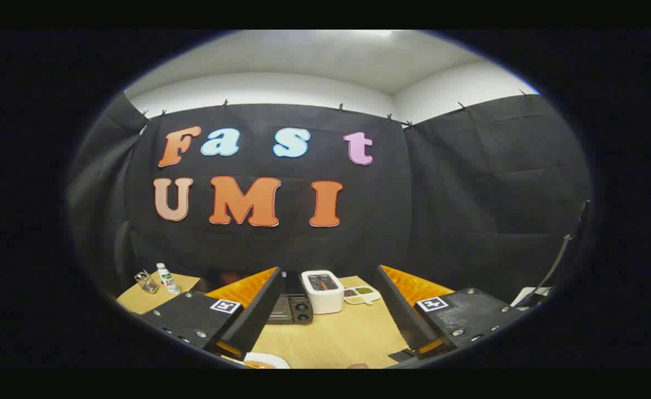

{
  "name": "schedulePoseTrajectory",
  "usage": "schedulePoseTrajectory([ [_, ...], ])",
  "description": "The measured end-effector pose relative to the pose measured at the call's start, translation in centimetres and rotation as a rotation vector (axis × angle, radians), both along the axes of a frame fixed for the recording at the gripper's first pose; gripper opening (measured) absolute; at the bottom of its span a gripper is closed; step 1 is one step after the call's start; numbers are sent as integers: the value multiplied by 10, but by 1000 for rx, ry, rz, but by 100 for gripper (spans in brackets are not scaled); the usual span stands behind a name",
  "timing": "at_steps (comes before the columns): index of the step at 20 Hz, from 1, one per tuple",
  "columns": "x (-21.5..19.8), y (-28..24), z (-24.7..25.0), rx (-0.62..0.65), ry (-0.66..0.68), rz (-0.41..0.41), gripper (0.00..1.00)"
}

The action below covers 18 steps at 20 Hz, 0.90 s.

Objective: Open the toaster oven, put the food inside, and close the toaster oven door.

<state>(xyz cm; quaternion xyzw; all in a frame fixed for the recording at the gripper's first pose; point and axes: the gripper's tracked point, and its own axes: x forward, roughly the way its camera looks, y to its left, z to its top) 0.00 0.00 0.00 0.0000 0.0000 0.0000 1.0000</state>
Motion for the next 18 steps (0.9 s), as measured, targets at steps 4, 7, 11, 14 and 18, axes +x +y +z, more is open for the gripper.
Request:
schedulePoseTrajectory([
  [4,4,6,-2,2,5,11,99],
  [7,7,6,-7,-17,16,7,99],
  [11,9,8,-6,-9,16,4,99],
  [14,14,7,-9,-19,19,-5,99],
  [18,29,16,-14,22,44,10,99],
])
